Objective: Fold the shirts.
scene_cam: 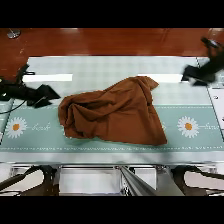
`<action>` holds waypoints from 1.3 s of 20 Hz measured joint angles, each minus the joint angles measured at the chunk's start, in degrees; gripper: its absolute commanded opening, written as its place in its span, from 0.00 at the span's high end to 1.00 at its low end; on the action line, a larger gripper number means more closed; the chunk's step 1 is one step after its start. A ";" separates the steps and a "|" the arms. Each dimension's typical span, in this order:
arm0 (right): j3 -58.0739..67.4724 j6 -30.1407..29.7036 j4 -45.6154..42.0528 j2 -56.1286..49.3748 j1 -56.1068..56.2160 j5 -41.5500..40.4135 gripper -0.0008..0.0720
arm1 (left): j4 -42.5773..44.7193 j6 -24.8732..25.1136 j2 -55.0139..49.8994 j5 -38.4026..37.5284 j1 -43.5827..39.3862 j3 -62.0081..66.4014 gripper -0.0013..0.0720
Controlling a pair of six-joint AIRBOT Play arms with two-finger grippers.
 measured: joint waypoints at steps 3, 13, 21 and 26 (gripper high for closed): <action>-17.38 2.08 -1.05 9.29 -5.46 -3.87 0.14 | -0.85 -0.24 4.79 -0.74 2.84 -11.63 0.03; -54.84 -7.43 17.09 29.09 -8.85 -16.50 0.14 | -14.27 7.15 10.91 5.25 4.44 -36.92 0.03; -57.27 -8.52 22.86 30.67 -8.98 -15.23 0.14 | -23.12 11.21 11.10 14.38 1.64 -42.05 0.96; -57.42 -6.29 16.90 30.73 -8.98 -12.48 0.14 | -25.92 15.93 11.13 18.14 -2.91 -42.32 0.95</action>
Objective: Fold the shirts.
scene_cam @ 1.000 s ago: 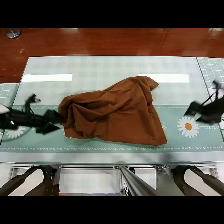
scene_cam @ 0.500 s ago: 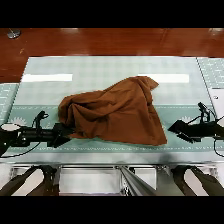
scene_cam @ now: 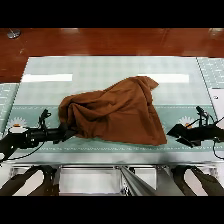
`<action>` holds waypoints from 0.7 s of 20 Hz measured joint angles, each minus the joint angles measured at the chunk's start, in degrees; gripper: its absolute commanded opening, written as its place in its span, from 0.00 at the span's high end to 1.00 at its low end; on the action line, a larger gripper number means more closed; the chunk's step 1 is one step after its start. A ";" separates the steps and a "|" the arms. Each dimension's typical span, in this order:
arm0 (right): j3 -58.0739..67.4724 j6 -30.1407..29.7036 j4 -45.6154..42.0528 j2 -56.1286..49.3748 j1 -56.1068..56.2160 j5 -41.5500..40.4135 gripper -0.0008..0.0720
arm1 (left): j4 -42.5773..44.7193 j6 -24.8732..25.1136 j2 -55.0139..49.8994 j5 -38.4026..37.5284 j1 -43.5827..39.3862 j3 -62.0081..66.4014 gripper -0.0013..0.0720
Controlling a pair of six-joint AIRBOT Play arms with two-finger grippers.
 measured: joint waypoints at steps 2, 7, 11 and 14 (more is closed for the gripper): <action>0.00 -0.22 -0.04 0.00 0.00 1.66 0.14 | -0.57 1.25 0.00 0.17 -0.59 0.07 0.95; -0.24 -3.34 2.82 -2.01 0.00 4.02 0.14 | -1.38 2.51 0.02 0.39 -1.14 0.13 0.95; -0.24 -5.11 5.14 -6.08 0.00 4.37 0.14 | -1.55 2.82 0.02 0.39 -1.25 0.13 0.95; -0.24 -5.90 7.50 -9.35 0.22 3.26 0.14 | -1.57 3.08 0.02 0.39 -1.25 0.13 0.95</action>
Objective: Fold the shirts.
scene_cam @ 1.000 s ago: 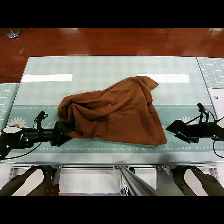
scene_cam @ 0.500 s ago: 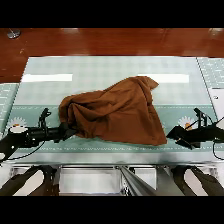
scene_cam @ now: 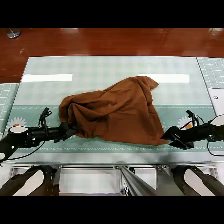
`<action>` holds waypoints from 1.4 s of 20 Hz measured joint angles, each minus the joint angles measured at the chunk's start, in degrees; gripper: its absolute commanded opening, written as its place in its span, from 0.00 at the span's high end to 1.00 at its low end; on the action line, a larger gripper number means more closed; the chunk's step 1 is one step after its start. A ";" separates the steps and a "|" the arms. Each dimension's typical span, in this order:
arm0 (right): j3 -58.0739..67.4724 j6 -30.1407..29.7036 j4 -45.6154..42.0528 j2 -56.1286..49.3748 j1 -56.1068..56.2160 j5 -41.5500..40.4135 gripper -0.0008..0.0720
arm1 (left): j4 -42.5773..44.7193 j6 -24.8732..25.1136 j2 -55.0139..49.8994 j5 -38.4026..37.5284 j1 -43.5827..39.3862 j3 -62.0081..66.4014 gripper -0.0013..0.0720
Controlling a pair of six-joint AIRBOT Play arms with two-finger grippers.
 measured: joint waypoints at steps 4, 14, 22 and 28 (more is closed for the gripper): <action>0.39 -0.90 5.29 -4.24 4.98 -2.38 0.16 | 0.00 0.39 0.00 0.00 0.00 0.00 0.95; 21.75 -2.97 10.75 -8.63 13.99 -4.66 0.93 | 0.09 -2.51 3.37 -2.75 0.00 16.79 0.95; 69.40 2.40 4.52 -0.17 14.47 -2.40 0.93 | 4.31 -11.15 10.47 -2.82 2.58 65.29 0.95; 82.75 3.54 -3.28 16.31 14.47 -1.55 0.93 | 21.49 -17.92 16.06 -8.02 6.16 94.64 0.95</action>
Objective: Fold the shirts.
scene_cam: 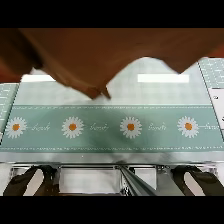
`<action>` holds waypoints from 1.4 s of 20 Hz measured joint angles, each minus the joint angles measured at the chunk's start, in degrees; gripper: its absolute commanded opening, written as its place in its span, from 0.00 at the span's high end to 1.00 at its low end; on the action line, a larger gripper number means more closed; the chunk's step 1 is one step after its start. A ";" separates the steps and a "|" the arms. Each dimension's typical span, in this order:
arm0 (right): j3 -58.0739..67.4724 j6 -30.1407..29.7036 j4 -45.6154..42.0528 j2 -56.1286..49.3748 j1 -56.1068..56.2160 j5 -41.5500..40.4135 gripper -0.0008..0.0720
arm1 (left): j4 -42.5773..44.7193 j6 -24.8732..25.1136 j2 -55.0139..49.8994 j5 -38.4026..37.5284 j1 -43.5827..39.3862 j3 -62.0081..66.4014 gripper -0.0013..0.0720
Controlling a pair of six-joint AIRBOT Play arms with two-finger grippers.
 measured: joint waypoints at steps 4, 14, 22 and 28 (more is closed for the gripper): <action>1.66 1.31 -6.40 7.52 0.00 1.51 0.93 | 8.94 -1.88 5.55 -1.60 0.61 6.99 0.95; -4.46 1.99 -7.76 2.21 0.00 14.08 0.93 | 7.17 -4.59 6.82 -4.15 0.24 -9.64 0.95; -15.19 -1.31 -4.13 -26.05 0.07 2.08 0.94 | 0.24 -0.20 -14.99 10.03 -8.61 -30.58 0.95; -0.33 2.36 -1.86 -55.17 0.07 -3.67 0.93 | -0.66 -2.54 -39.98 22.64 -15.61 -20.96 0.95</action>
